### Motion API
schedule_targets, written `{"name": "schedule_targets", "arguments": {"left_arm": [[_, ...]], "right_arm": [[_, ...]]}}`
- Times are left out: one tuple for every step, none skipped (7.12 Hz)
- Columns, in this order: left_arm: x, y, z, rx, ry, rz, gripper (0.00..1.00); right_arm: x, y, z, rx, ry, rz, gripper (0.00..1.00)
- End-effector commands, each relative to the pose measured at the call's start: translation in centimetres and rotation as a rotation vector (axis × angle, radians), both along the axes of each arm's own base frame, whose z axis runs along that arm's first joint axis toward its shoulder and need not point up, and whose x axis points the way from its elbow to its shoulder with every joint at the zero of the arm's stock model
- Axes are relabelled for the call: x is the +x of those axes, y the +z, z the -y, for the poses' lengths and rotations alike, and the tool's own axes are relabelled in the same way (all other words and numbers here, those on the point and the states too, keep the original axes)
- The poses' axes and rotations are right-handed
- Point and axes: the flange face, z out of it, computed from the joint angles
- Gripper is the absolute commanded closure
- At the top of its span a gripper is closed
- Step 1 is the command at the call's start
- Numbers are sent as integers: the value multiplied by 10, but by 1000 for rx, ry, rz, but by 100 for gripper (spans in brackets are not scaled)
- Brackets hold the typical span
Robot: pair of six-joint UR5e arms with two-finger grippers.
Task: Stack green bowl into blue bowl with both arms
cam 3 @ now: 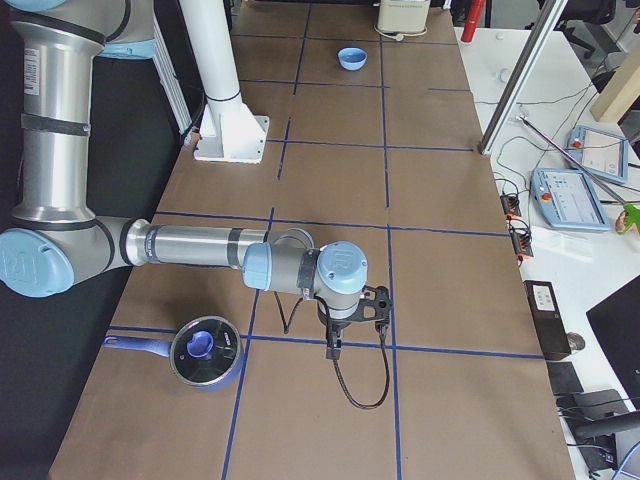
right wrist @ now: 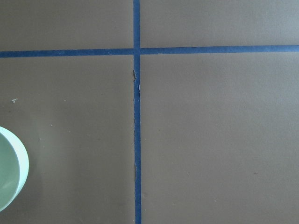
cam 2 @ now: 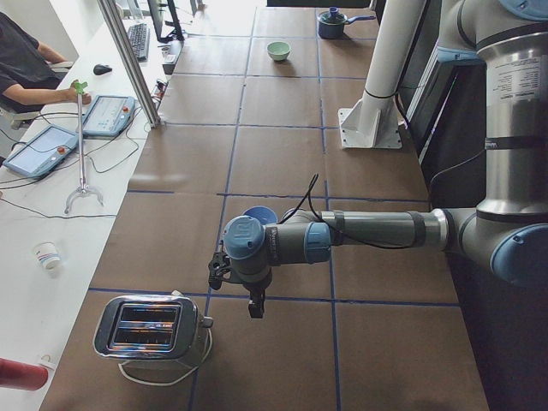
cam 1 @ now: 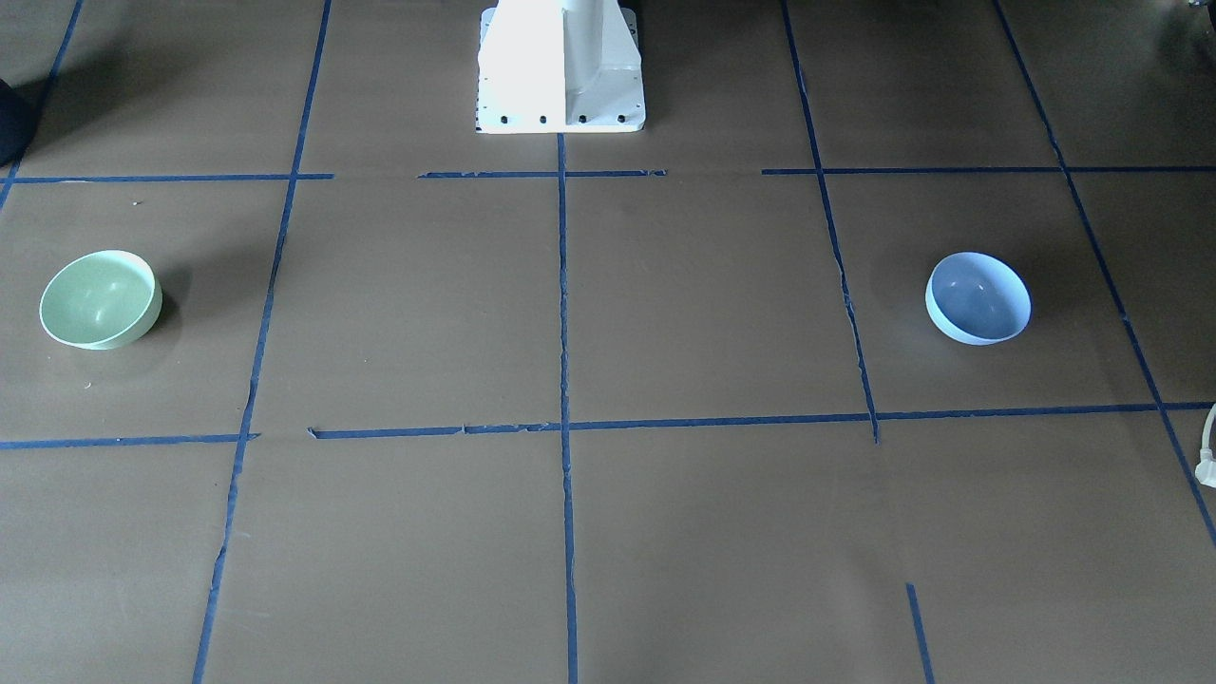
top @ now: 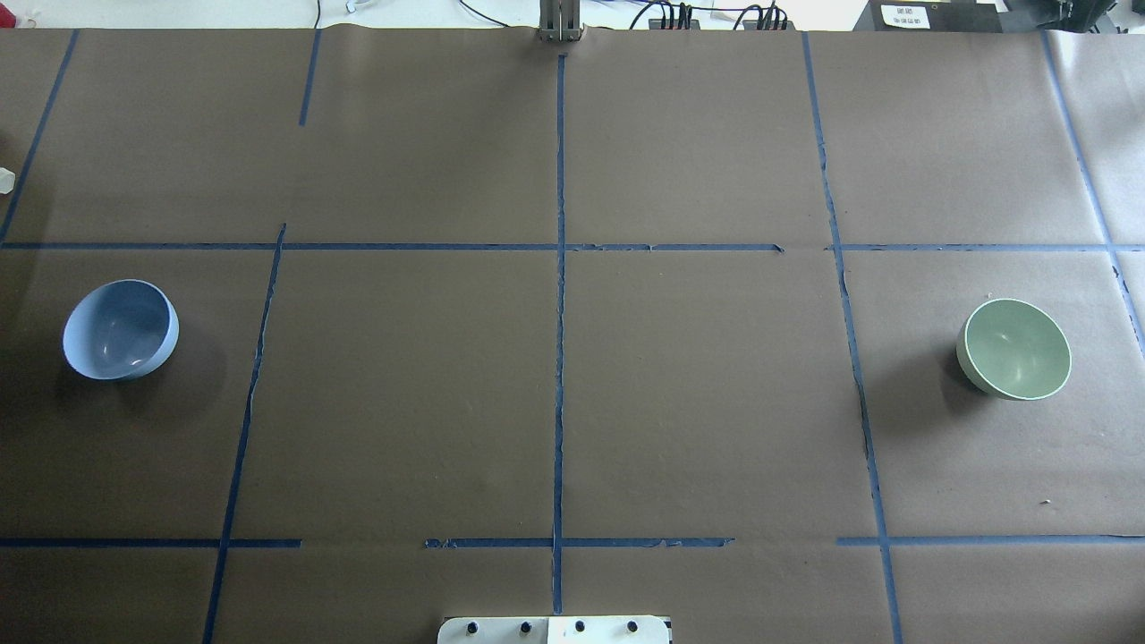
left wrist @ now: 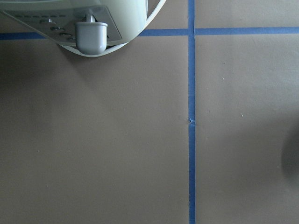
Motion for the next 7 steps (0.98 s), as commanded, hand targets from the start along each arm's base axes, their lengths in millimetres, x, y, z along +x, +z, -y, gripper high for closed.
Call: {"name": "schedule_targets", "arguments": {"left_arm": [[0,-1,0,3,0,0,0],[0,-2,0,6,0,0,0],[0,-2,0,3,-1,-2,0],[0,-2,0,2,-3,-3,0],[0,-3,1,6,-5,-4,0],[0,-5,2,14,-6,-4,0],[0,-8,4,22,-6,-4,0]], "right_arm": [[1,-1,1,0,5,1,0],[1,-1,1,0,5,1,0],[1,-2,1,1,5,1,0],[1,-4,3,6,5,0,0],[1,-7,5,12,5,0,0],[1,-10,6,17,6,0,0],[1,-10,6,18,6,0,0]]}}
